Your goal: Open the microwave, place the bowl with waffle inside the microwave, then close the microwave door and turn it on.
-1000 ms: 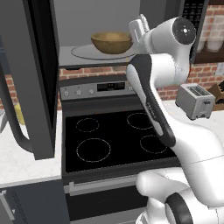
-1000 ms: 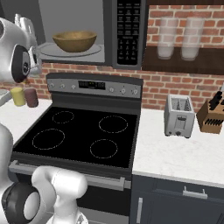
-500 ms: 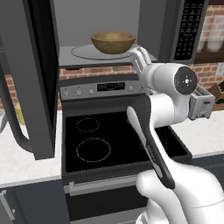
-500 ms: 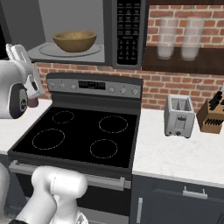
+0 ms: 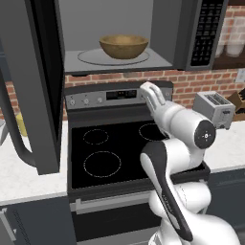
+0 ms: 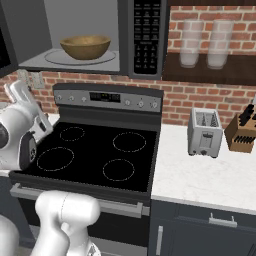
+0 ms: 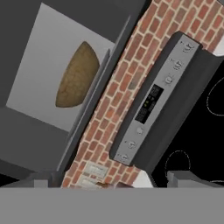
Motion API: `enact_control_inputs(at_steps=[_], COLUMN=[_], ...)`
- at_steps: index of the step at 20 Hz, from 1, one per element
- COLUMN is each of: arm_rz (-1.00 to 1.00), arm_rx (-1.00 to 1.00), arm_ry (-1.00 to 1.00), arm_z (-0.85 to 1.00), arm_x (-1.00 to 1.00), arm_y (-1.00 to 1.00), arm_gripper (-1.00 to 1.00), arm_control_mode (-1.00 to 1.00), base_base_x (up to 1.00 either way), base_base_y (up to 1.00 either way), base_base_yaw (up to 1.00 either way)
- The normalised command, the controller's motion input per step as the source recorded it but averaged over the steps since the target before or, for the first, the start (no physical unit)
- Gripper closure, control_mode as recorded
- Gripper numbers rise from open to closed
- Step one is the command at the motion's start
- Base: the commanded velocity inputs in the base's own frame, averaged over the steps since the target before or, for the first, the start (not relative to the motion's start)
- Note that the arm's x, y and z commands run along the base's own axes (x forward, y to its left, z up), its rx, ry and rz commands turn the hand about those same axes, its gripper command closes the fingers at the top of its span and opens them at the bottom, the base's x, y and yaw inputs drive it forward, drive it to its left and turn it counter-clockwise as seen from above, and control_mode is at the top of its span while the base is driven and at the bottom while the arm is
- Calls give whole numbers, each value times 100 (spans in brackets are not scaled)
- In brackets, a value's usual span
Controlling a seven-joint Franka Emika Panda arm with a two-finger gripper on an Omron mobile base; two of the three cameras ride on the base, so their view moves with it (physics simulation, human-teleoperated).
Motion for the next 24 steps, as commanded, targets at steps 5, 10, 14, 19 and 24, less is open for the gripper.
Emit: enact_control_inputs(at_steps=[5, 10, 14, 19, 24], arm_rz=[3, 0, 0, 0, 0], arm_rx=[-3, 0, -2, -2, -1], arm_ry=[-15, -9, 0, 0, -2], arm_z=[-33, -1, -5, -13, -30], arm_x=[-2, -14, 0, 41, 52], arm_y=[47, 75, 68, 23, 2], arm_gripper=[-100, -100, -100, -100, -100], arm_control_mode=[-100, -100, -100, -100, -100], base_base_x=[0, 0, 0, 0, 0], base_base_y=[0, 0, 0, 0, 0], base_base_yaw=[0, 0, 0, 0, 0])
